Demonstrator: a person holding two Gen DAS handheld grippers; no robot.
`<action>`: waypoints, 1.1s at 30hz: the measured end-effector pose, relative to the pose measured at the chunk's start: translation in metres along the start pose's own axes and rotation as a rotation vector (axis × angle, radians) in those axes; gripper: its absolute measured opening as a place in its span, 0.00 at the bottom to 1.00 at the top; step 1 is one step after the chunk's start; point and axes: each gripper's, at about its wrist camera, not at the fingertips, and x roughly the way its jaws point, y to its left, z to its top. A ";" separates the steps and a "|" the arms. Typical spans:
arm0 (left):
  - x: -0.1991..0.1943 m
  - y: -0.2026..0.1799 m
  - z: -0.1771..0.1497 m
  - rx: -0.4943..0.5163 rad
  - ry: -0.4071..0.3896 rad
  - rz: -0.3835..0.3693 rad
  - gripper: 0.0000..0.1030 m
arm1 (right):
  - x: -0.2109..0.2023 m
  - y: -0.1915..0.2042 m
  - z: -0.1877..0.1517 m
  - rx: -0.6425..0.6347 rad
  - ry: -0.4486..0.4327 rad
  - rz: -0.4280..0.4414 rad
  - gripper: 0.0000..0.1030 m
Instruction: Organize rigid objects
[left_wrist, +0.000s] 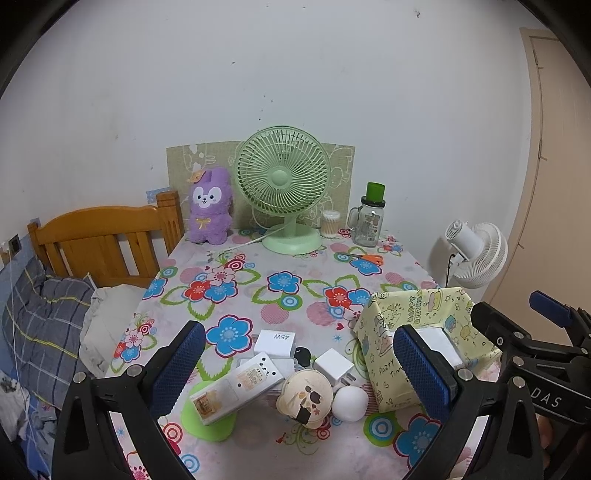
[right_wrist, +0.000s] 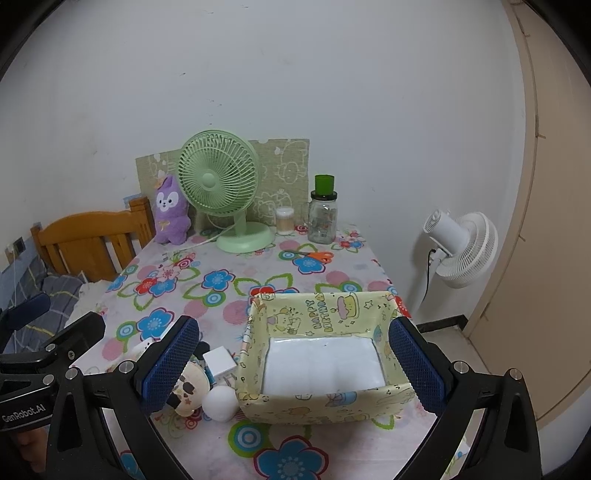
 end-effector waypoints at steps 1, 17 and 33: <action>0.000 0.000 -0.001 0.000 -0.001 0.001 1.00 | 0.000 0.000 0.000 0.000 0.000 0.000 1.00; 0.004 0.001 0.000 0.005 0.019 -0.008 1.00 | 0.000 0.001 -0.002 0.003 0.001 -0.001 1.00; 0.006 0.003 -0.003 0.003 0.021 0.006 1.00 | 0.001 0.002 -0.003 0.003 0.006 -0.002 1.00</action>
